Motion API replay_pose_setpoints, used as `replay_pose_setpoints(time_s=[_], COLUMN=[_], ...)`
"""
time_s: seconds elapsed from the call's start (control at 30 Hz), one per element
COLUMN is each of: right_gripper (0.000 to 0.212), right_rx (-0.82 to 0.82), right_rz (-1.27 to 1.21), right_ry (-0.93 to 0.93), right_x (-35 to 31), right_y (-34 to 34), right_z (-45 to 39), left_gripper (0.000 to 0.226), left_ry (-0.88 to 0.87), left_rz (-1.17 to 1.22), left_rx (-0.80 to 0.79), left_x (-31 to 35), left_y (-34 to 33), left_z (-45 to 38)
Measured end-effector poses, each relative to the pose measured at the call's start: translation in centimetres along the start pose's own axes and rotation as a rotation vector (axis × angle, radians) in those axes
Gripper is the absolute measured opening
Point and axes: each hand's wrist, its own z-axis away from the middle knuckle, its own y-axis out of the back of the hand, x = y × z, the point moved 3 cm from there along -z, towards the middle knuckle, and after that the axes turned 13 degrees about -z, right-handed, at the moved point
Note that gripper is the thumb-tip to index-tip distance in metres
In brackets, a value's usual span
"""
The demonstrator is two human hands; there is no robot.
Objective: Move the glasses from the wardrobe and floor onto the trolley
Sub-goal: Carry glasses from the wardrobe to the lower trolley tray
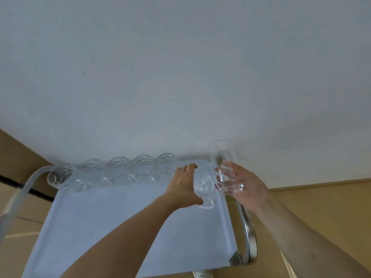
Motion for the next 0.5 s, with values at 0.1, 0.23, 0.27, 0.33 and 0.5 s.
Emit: replay_pose_setpoints(time_s=[0.1,0.23,0.27,0.33,0.5], right_gripper=[0.044,0.050,0.051,0.049,0.025], right_rx=[-0.044,-0.062,-0.071,-0.088,-0.108], right_rz=[0.039,0.054,0.056,0.057,0.004], right_ry=[-0.014,-0.025,-0.025,-0.019,-0.047], right_x=[-1.3,-2.5,-2.7,-3.1,-3.5], right_y=[0.4,0.7,0.8,1.0,1.2], right_z=[-1.8,-4.1,-4.6,-5.3,-6.3], left_gripper=[0.117,0.120,0.119,0.116,0.112], left_ry=[-0.037,-0.090,-0.104,-0.108,-0.080], left_rz=[-0.157,-0.300,-0.328,-0.344,-0.419], left_rx=[-0.041,-0.078,-0.079,-0.078,-0.051], left_x=[-0.1,0.2,0.3,0.1,-0.6], left_y=[0.1,0.2,0.2,0.4,0.6], left_z=[-2.7,-6.0,-6.7,-8.2,-10.8])
